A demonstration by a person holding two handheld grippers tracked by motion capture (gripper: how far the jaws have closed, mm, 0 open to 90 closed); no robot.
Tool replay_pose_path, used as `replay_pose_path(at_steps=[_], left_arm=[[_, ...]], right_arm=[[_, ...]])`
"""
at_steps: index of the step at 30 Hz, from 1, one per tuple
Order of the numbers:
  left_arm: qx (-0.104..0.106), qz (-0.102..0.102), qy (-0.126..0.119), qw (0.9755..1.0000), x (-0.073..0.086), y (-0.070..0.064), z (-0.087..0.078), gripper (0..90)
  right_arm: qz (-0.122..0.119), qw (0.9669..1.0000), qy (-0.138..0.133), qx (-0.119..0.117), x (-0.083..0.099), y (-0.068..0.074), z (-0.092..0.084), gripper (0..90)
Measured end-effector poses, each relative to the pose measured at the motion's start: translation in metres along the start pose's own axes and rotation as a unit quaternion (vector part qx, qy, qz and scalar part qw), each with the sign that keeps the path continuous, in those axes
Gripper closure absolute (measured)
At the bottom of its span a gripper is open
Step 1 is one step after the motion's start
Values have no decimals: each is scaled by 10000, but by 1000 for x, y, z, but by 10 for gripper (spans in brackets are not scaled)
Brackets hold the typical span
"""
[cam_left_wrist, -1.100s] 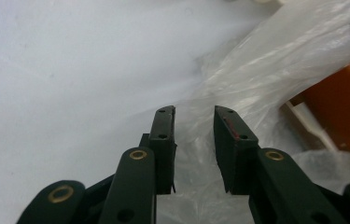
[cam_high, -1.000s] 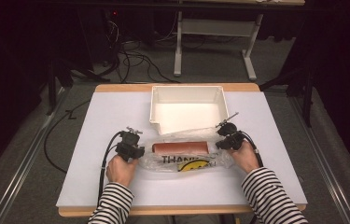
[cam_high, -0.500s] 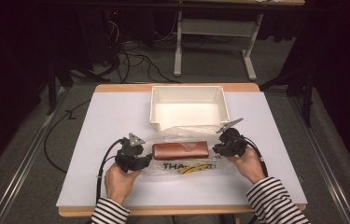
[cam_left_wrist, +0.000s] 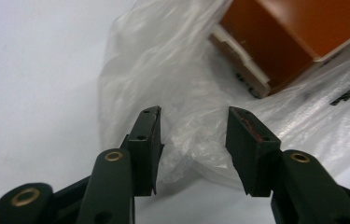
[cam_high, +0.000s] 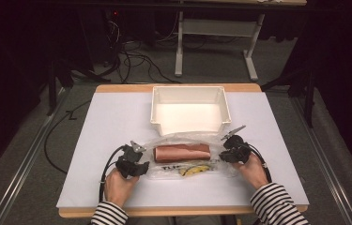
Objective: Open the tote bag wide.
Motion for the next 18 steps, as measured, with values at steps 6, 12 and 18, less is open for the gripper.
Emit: replay_pose_path(at_steps=[6, 12, 18], left_arm=[[31, -54, -260, 9996, -8, 1, -16, 561], [-1, -115, -617, 9980, -30, 4, -29, 586], [-48, -228, -466, 9986, -47, 8, -14, 594]], right_arm=[[-158, 9997, -182, -3, -5, 8, -8, 806], [-256, 9981, -558, 18, -23, 12, -20, 810], [-156, 9986, -513, 27, -41, 7, -12, 827]])
Point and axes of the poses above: each handheld gripper's, and its own axes: z roughly forward along the jaws, x roughly out of its underside, y roughly to its left, the point moved 5 cm from there along z, roughly forward along the jaws, and after that the axes turned 13 degrees about -x, right-handed, at the moved point
